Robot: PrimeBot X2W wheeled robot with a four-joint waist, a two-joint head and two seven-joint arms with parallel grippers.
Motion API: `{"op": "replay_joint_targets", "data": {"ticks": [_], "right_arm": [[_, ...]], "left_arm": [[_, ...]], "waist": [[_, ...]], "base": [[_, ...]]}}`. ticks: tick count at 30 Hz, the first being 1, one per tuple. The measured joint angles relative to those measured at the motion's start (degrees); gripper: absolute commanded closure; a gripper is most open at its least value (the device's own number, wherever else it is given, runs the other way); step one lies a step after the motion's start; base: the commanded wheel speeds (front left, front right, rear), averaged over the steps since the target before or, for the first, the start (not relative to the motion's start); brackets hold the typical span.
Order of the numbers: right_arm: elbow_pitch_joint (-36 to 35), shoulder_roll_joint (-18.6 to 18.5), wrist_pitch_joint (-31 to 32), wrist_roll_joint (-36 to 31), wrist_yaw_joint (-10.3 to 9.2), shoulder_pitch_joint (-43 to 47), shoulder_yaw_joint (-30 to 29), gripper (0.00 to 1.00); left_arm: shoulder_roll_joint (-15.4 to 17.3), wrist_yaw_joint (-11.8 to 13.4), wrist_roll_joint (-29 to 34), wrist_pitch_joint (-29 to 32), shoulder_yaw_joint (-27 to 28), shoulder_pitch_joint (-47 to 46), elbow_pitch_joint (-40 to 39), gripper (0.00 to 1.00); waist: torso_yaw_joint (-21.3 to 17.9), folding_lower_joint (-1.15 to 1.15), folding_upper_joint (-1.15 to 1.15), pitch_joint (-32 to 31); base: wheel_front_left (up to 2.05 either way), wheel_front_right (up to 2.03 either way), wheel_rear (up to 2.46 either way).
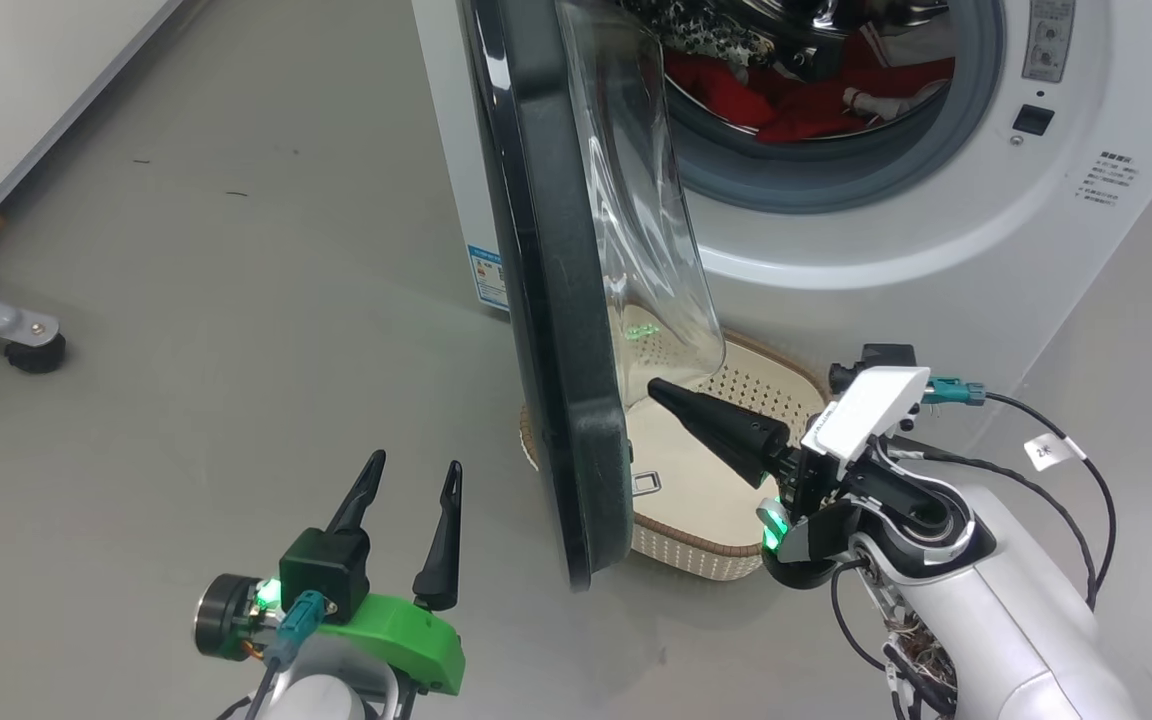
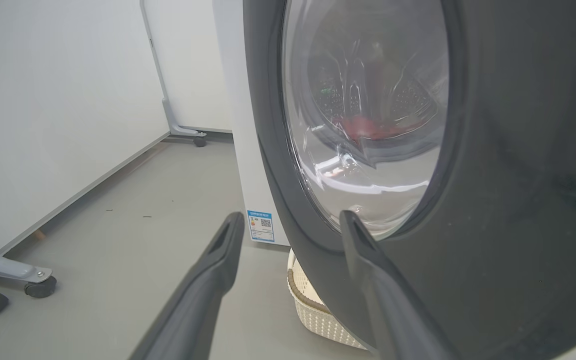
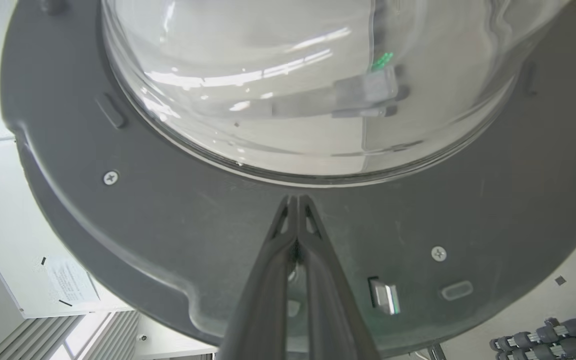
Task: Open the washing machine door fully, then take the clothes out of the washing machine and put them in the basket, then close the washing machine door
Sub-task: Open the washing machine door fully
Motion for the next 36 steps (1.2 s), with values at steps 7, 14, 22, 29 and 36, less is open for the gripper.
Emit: {"op": "replay_joint_targets", "data": {"ticks": [7, 14, 22, 29, 36], "right_arm": [[-2.88, 0.03, -2.93, -0.57, 0.0, 2.47, -3.26, 1.0], [-6.7, -1.42, -8.08, -3.66, 0.0, 6.37, -7.59, 0.0], [-9.85, -6.9, -17.64, -16.19, 0.0, 11.72, -9.88, 0.0], [-11.43, -9.47, -29.16, -28.08, 0.01, 16.57, -10.87, 0.0], [-10.5, -14.41, -44.55, -44.39, 0.04, 20.27, -13.06, 0.0]], "left_arm": [[0.0, 0.0, 0.01, 0.0, 0.6, 0.16, -0.07, 0.0], [0.03, 0.0, 0.01, 0.0, 1.07, 0.63, -0.31, 0.0], [0.01, 0.0, 0.01, 0.0, 0.97, 0.65, -0.3, 0.0], [0.07, 0.0, 0.01, 0.0, 1.45, 0.88, -0.19, 0.0], [0.04, 0.0, 0.01, 0.0, 2.27, 1.39, 0.0, 0.0]], "waist": [[-0.65, 0.0, 0.0, -0.03], [-1.57, 0.0, 0.0, 0.02], [-2.11, 0.0, 0.0, -0.2], [-2.52, 0.0, 0.0, -0.83], [-2.73, 0.0, 0.0, -1.39]], "base": [[0.0, 0.0, 0.0], [0.0, 0.0, 0.0], [0.0, 0.0, 0.0], [0.0, 0.0, 0.0], [0.0, 0.0, 0.0]]}}
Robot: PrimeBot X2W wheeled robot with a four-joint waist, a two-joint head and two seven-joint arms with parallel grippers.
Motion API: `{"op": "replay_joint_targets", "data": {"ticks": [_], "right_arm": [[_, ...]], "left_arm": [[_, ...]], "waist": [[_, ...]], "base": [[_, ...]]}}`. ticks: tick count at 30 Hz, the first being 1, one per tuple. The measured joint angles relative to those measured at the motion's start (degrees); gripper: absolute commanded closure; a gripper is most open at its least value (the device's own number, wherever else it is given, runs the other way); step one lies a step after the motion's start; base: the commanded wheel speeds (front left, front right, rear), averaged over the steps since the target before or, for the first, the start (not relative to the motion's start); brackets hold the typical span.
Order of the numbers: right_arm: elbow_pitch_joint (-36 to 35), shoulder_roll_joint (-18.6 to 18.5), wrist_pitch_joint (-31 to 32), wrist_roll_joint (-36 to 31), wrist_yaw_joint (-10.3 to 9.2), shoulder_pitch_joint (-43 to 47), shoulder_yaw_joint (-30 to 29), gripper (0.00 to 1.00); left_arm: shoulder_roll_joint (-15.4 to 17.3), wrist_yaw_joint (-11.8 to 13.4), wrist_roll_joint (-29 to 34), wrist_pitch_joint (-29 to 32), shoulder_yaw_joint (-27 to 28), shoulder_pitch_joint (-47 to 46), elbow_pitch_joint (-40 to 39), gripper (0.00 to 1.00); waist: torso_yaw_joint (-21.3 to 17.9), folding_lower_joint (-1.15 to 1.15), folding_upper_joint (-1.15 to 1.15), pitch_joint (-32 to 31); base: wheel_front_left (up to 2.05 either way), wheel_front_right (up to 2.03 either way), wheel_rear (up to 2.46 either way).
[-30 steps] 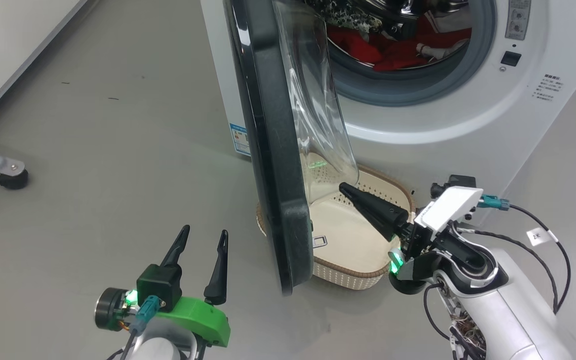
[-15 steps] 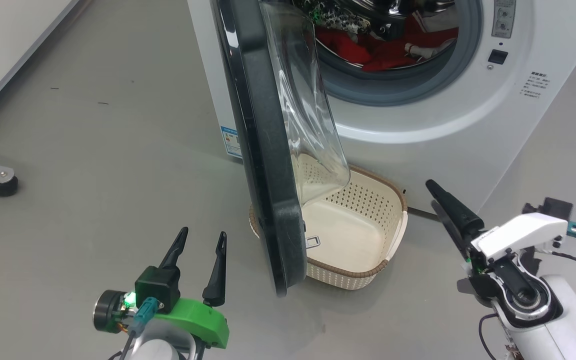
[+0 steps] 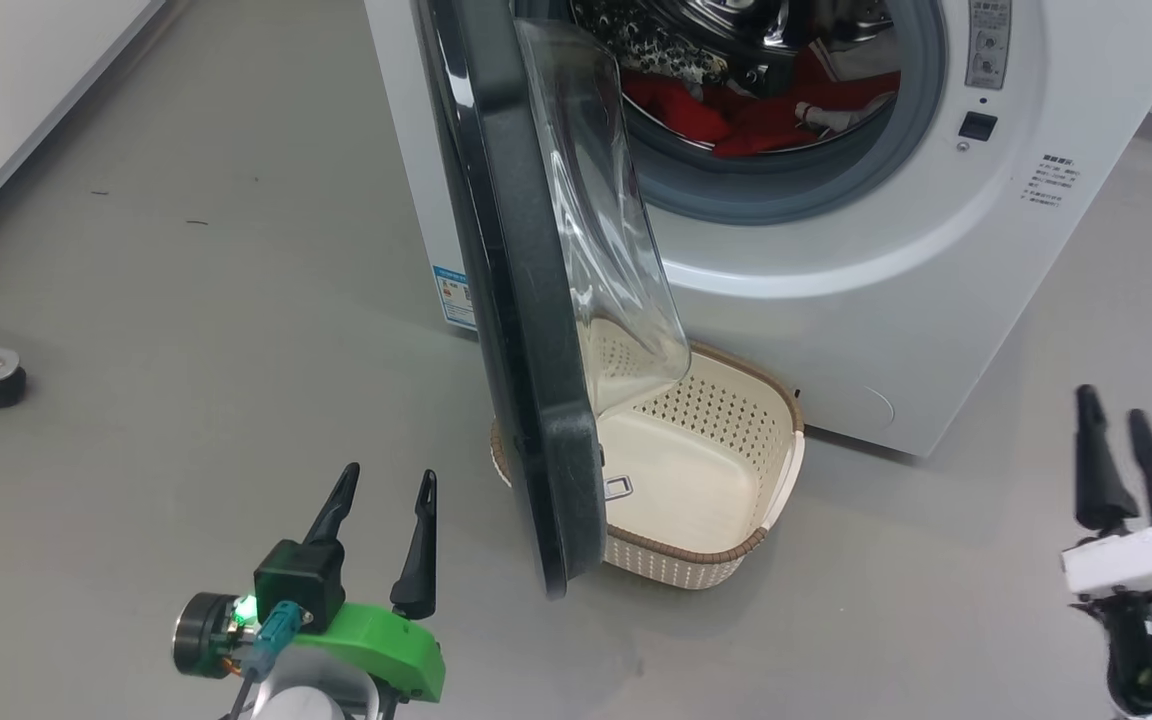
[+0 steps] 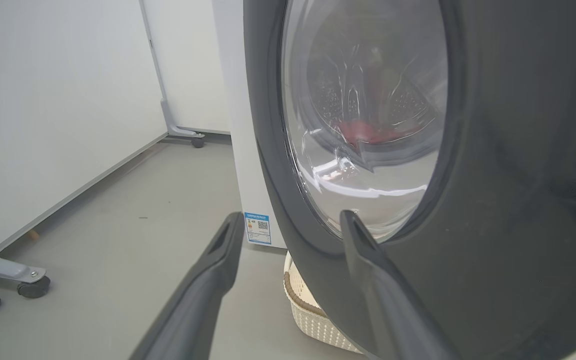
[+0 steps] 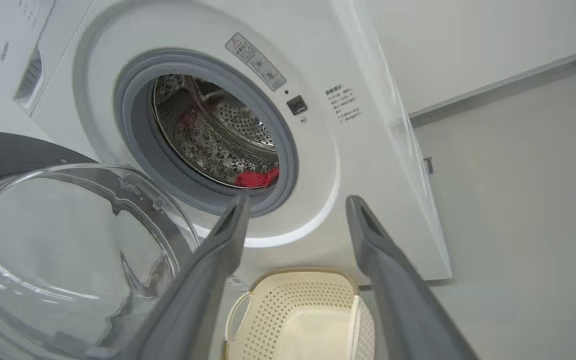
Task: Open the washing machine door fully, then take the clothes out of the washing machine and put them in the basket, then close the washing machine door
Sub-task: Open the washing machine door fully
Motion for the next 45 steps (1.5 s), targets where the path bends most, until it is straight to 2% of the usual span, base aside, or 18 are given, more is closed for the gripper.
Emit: {"op": "replay_joint_targets", "data": {"ticks": [2, 3, 9, 11, 15, 17, 31, 45], "right_arm": [[0.76, -2.01, -4.81, -5.28, -0.36, 0.74, -1.35, 0.0], [0.88, -2.61, -6.76, -7.45, -1.24, 0.93, -1.76, 0.0], [-0.31, -4.68, -3.04, -21.23, -6.84, 1.03, -2.36, 0.0], [-2.98, -4.76, -2.46, -26.43, -8.81, 1.01, -5.11, 0.0], [-7.92, -4.24, -2.29, -34.18, -11.22, 1.08, -7.57, 0.0], [-8.98, -3.0, -2.3, -36.08, -11.72, 1.93, -7.13, 0.0], [-10.06, 6.82, -2.29, -41.41, -11.77, 10.6, -2.48, 0.0], [-10.33, 11.24, -2.29, -44.89, -11.52, 12.93, -1.11, 0.0]], "left_arm": [[0.01, 0.0, 0.0, 0.0, 0.47, 0.27, 0.05, 0.0], [0.01, 0.0, 0.01, 0.0, 0.59, 0.36, 0.08, 0.0], [0.02, 0.0, 0.07, 0.0, 0.91, 0.4, 0.07, 0.0], [0.04, 0.0, 0.07, 0.0, 1.01, 0.4, 0.04, 0.0], [0.04, 0.0, 0.07, 0.0, 1.05, 0.41, 0.0, 0.0], [0.03, 0.0, 0.07, 0.0, 1.03, 0.41, -0.03, 0.0], [0.03, 0.0, 0.08, 0.0, 0.92, 0.42, 0.04, 0.0], [0.04, 0.0, 0.08, 0.0, 0.75, 0.44, 0.59, 0.0]], "waist": [[-0.08, 0.0, 0.0, -0.08], [-0.13, 0.0, 0.0, -0.11], [-0.5, 0.0, 0.0, 0.06], [-0.58, 0.0, 0.0, 0.12], [-0.73, 0.0, 0.0, 0.28], [-0.76, 0.0, 0.0, 0.36], [-0.56, 0.0, 0.0, 0.22], [-0.33, 0.0, 0.0, -0.23]], "base": [[0.0, 0.0, 0.0], [0.0, 0.0, 0.0], [0.0, 0.0, 0.0], [0.0, 0.0, 0.0], [0.0, 0.0, 0.0], [0.0, 0.0, 0.0], [0.0, 0.0, 0.0], [0.0, 0.0, 0.0]]}}
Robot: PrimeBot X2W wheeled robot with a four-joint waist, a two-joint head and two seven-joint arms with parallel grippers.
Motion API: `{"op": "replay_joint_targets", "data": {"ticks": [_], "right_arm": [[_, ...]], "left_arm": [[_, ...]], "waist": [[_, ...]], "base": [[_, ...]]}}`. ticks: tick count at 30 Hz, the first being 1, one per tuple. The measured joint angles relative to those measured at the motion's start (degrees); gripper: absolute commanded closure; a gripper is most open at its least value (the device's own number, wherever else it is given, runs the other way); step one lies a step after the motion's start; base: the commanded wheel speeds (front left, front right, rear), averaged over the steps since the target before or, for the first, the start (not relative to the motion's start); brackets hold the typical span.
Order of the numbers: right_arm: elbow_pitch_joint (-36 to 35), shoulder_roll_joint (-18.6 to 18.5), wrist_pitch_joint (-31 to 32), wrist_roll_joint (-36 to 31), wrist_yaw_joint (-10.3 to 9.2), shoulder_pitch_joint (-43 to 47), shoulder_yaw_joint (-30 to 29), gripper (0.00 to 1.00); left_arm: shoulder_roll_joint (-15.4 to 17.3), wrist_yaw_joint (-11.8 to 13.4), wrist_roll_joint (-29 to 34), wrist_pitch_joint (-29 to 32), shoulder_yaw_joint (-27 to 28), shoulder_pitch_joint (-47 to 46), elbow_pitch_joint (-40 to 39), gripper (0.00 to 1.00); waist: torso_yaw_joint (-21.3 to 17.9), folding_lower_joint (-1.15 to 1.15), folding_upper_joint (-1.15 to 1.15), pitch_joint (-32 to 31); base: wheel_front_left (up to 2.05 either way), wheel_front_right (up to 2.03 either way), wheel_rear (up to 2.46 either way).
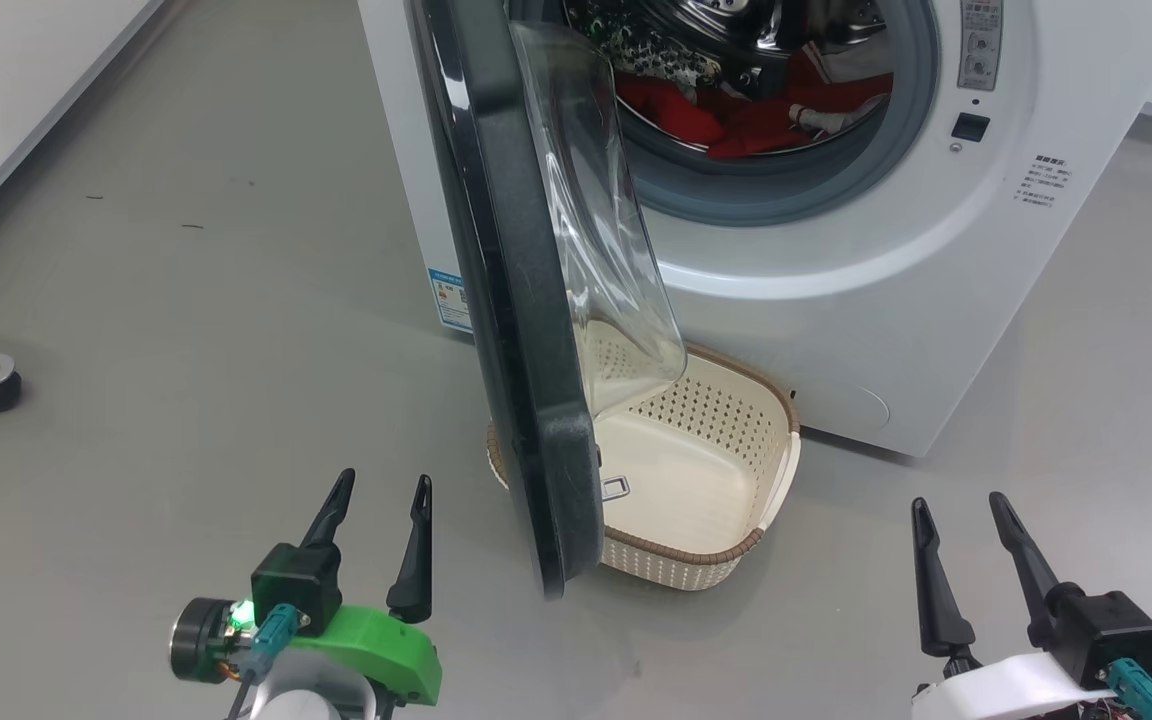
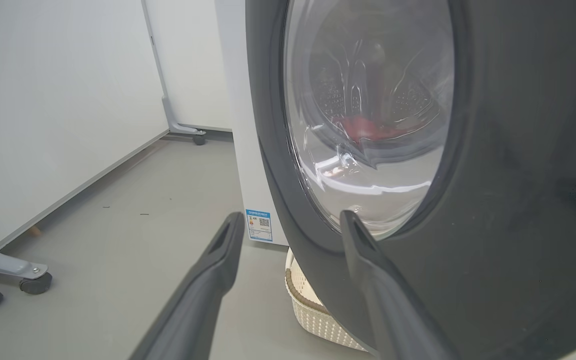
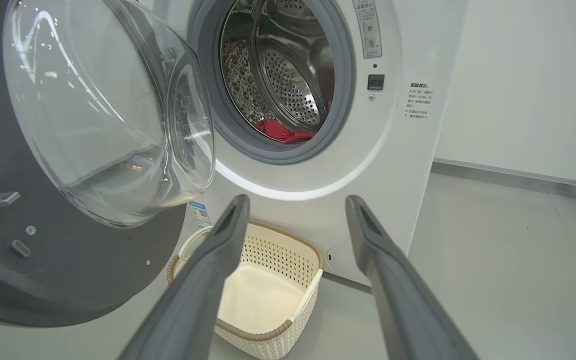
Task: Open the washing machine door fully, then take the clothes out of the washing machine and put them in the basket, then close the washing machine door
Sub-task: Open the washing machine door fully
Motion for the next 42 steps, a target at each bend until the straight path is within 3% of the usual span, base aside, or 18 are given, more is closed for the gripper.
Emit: {"op": "replay_joint_targets", "data": {"ticks": [18, 20, 22, 23, 24, 42], "right_arm": [[0.09, 1.67, 0.01, -2.23, 1.46, 1.21, -1.05, 0.0], [0.09, 1.89, 0.01, -2.23, 1.46, 1.46, -1.66, 0.0], [0.08, 2.11, 0.01, -2.23, 1.47, 1.81, -2.08, 0.0], [0.09, 2.24, 0.01, -2.23, 1.55, 1.93, -2.26, 0.0], [0.09, 2.32, 0.01, -2.25, 1.56, 1.95, -2.37, 0.0], [0.38, 3.07, 0.01, -3.22, 3.23, 1.88, -5.2, 0.0]], "left_arm": [[-0.01, 0.0, 0.03, 0.0, -0.03, 0.01, 0.09, 0.0], [-0.01, 0.0, 0.03, 0.0, -0.13, 0.01, 0.12, 0.25], [-0.01, 0.0, 0.03, 0.0, -0.26, 0.01, 0.24, 0.66], [-0.01, 0.0, 0.03, 0.0, -0.34, 0.02, 0.34, 0.92], [-0.01, 0.0, 0.03, 0.0, -0.43, 0.04, 0.43, 1.0], [0.0, 0.0, 0.0, 0.0, -1.58, 0.13, -0.86, 1.0]], "waist": [[0.08, 0.0, 0.0, -0.08], [0.15, 0.0, 0.0, -0.14], [0.22, 0.0, 0.0, -0.18], [0.25, 0.0, 0.0, -0.2], [0.28, 0.0, 0.0, -0.21], [1.22, 0.0, 0.0, -0.37]], "base": [[0.0, 0.0, 0.0], [0.0, 0.0, 0.0], [0.0, 0.0, 0.0], [0.0, 0.0, 0.0], [0.0, 0.0, 0.0], [0.0, 0.0, 0.0]]}}
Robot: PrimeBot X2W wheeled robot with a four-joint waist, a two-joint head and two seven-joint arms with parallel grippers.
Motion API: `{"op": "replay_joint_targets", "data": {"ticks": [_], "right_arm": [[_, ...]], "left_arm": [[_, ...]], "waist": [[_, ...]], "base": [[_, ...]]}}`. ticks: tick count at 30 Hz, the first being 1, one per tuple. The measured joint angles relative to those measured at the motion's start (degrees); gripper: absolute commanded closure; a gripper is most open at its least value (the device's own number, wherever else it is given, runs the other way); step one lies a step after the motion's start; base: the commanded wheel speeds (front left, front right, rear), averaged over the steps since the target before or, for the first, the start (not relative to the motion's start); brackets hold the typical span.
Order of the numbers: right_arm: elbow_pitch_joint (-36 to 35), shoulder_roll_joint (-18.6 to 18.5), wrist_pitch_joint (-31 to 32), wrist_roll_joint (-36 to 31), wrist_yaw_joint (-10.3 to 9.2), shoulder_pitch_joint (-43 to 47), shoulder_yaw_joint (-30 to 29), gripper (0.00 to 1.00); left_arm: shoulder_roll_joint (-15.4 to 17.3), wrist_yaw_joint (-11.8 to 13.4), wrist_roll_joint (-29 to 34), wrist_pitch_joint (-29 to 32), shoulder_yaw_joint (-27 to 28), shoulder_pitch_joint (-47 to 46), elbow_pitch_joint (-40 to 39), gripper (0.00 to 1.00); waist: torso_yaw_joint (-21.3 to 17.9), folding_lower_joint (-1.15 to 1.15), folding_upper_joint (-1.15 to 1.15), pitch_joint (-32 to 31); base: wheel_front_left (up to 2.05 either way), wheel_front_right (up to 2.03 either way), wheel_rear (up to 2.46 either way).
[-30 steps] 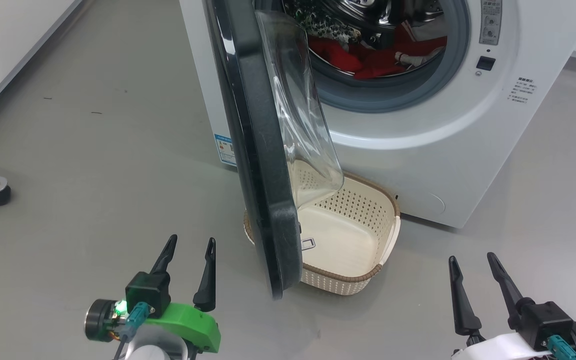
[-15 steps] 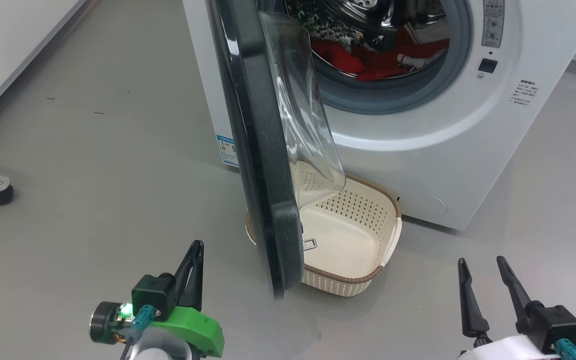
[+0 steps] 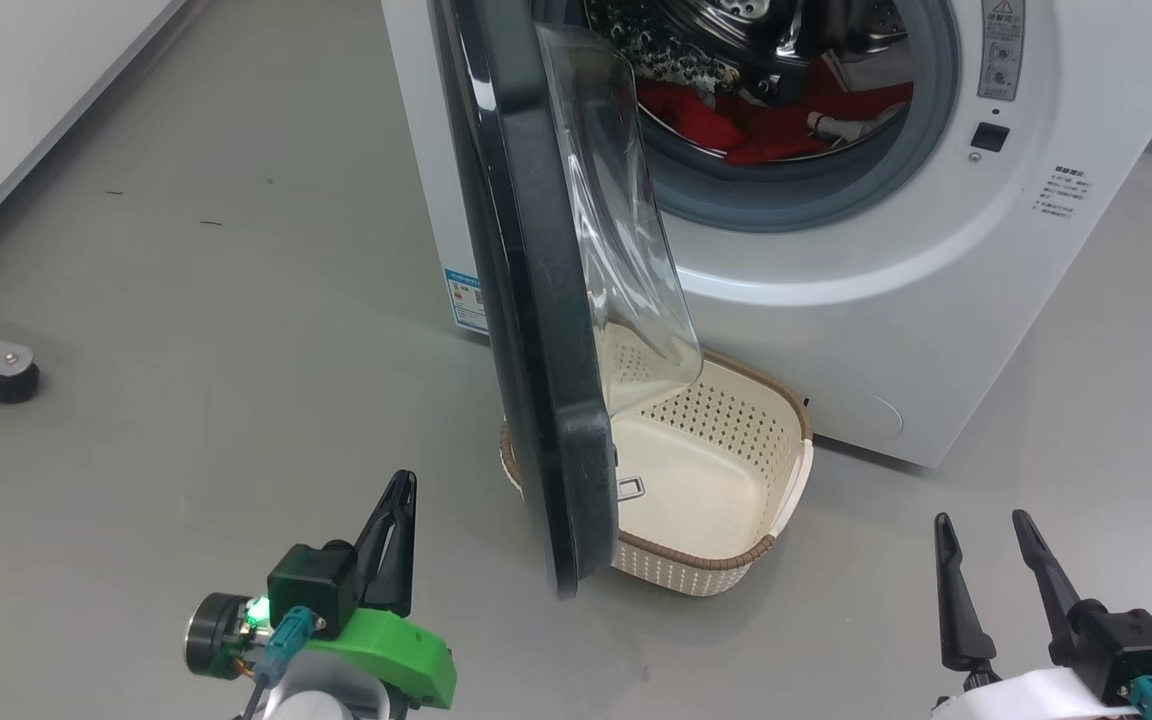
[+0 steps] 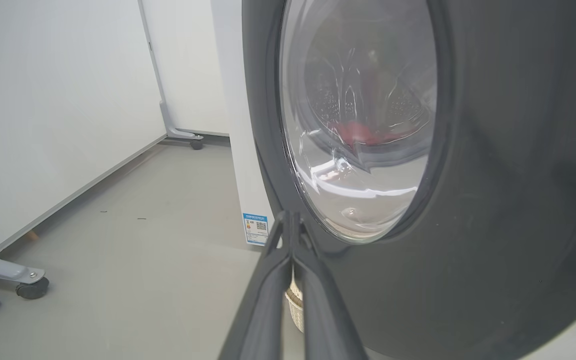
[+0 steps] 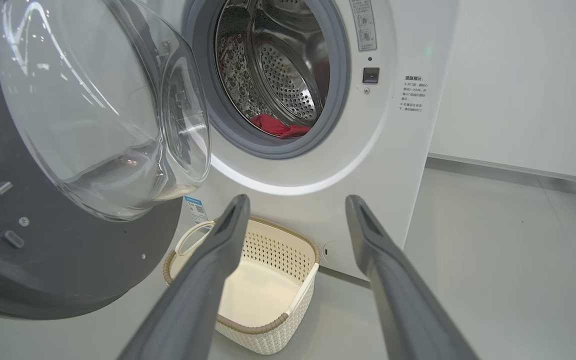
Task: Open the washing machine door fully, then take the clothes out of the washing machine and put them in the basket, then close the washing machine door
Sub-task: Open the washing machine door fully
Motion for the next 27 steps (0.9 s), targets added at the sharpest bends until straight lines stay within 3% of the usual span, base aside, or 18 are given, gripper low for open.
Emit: {"op": "replay_joint_targets", "data": {"ticks": [9, 21, 27], "right_arm": [[0.32, 0.2, 0.04, -0.46, 0.75, -0.12, -0.8, 0.0], [1.01, 0.52, 0.04, -1.13, 1.79, -0.65, -1.77, 0.0], [1.57, 0.7, 0.04, -1.55, 2.49, -1.25, -1.68, 0.0]], "left_arm": [[0.04, 0.0, 1.66, 0.0, 1.57, -0.28, -6.79, 1.0], [0.04, -0.1, 5.33, -0.27, 1.34, -5.54, -26.89, 1.0], [0.04, -2.2, 5.43, -0.33, -2.27, -6.5, -34.82, 1.0]], "waist": [[1.03, 0.0, 0.0, -0.45], [1.77, 0.0, 0.0, -0.7], [1.32, 0.0, 0.0, -0.76]], "base": [[0.0, 0.0, 0.0], [0.0, 0.0, 0.0], [0.0, 0.0, 0.0]]}}
